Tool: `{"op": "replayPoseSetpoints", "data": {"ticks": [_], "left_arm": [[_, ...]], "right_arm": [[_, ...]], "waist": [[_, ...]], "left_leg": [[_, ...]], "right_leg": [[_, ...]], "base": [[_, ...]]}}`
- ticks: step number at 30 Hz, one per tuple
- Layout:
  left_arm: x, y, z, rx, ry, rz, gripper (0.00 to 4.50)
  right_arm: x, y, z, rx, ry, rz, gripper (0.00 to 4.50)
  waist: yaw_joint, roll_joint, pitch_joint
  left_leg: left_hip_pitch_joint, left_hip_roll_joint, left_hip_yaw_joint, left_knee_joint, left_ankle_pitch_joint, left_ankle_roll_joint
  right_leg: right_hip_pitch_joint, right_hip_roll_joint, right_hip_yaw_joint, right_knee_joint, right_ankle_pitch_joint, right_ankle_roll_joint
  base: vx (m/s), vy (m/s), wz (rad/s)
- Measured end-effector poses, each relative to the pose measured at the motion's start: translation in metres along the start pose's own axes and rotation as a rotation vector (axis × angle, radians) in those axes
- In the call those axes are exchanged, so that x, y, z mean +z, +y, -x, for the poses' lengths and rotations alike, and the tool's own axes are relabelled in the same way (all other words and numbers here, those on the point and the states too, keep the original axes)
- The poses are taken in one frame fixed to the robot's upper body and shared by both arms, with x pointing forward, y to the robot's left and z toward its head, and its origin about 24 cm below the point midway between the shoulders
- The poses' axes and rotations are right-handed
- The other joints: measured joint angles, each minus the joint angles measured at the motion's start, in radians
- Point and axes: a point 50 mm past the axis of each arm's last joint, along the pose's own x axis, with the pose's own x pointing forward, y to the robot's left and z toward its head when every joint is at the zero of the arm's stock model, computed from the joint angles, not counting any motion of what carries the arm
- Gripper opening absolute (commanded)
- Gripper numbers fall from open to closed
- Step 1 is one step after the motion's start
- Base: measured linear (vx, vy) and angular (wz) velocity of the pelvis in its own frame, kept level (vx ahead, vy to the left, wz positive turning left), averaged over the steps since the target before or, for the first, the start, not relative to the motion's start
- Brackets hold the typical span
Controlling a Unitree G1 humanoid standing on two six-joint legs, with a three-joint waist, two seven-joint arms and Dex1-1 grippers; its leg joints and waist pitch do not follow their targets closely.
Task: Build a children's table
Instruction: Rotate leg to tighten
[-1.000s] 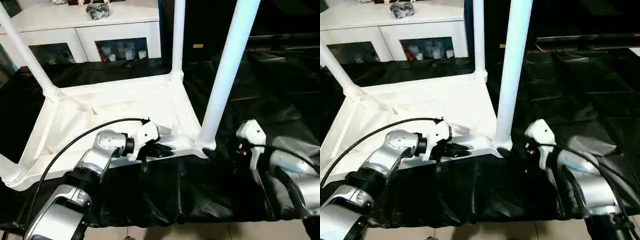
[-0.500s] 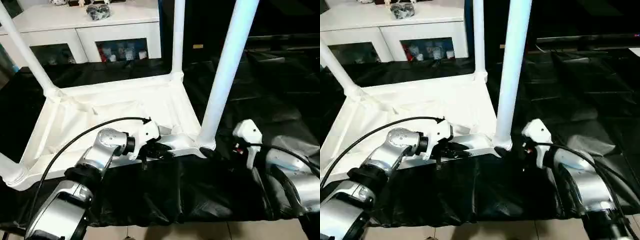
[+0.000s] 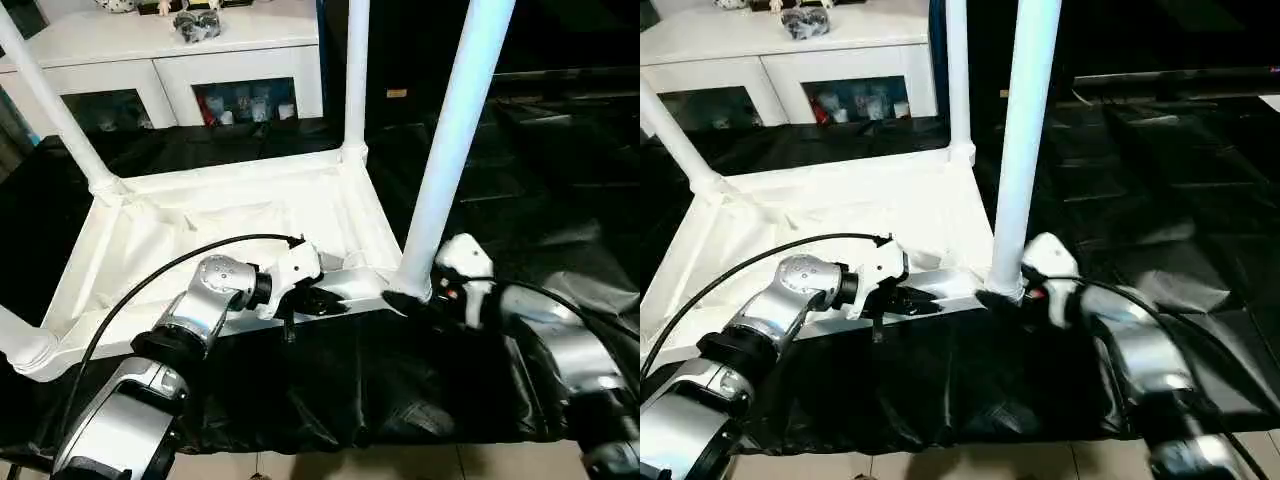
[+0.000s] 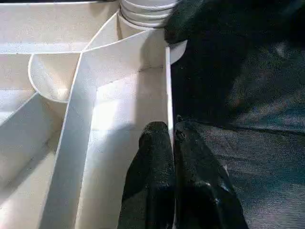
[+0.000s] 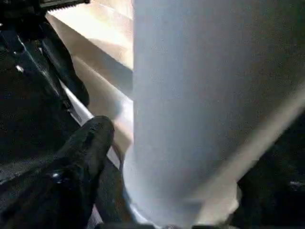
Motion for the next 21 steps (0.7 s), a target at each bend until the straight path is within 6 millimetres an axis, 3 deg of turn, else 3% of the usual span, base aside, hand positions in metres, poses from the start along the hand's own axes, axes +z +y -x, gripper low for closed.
{"op": "replayPoseSetpoints", "data": {"ticks": [7,11,21], "left_arm": [[-0.002,0.0,0.003,0.002,0.006,0.005,0.0],[-0.003,0.001,0.006,0.007,0.01,0.003,0.0],[-0.002,0.0,0.006,0.04,0.007,0.016,0.0]], "right_arm": [[0.002,-0.003,-0.005,0.009,-0.006,0.006,3.0],[0.003,-0.004,-0.009,0.028,-0.011,0.013,2.71],[0.0,0.003,-0.013,0.01,-0.034,-0.007,2.66]], "waist": [[-0.001,-0.002,0.001],[-0.005,-0.009,0.004],[-0.004,-0.015,0.005]], "left_leg": [[0.0,0.001,0.0,0.0,0.0,0.0],[0.0,0.001,0.001,-0.001,0.0,0.0],[0.0,0.002,0.002,-0.004,0.0,0.0]], "right_leg": [[-0.001,0.0,0.0,0.001,0.0,0.0],[-0.001,0.001,0.001,0.002,0.0,0.0],[0.0,0.002,0.001,0.001,0.0,0.0]], "base": [[0.0,0.0,0.0],[0.0,0.0,0.0],[0.0,0.0,0.0]]}}
